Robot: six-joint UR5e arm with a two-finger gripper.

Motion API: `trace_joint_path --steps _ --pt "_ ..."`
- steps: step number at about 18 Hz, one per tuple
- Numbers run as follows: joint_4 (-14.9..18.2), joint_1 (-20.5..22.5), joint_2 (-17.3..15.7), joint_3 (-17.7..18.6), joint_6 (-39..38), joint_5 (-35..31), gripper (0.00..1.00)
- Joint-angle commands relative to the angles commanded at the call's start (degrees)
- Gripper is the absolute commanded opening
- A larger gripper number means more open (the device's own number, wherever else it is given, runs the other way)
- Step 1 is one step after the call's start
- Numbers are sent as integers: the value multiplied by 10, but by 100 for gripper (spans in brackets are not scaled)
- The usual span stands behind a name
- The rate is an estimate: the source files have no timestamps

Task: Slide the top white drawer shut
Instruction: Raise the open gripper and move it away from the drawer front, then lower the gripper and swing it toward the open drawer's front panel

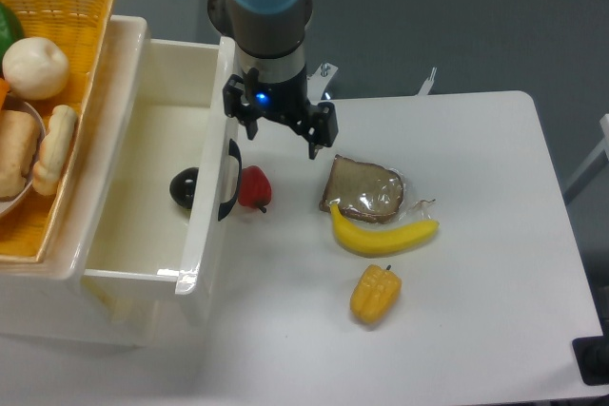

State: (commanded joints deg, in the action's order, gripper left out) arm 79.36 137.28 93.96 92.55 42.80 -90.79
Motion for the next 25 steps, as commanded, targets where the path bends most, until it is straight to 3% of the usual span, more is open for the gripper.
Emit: trace_joint_path --steps 6,11,19,23,25 --pt "-1 16 3 3 0 12 100" --pt "-2 31 31 3 -9 6 100" --pt "-2 53 49 30 -10 3 100" --pt "-2 52 92 27 -121 21 100" --pt "-6 51 115 25 -141 33 100"
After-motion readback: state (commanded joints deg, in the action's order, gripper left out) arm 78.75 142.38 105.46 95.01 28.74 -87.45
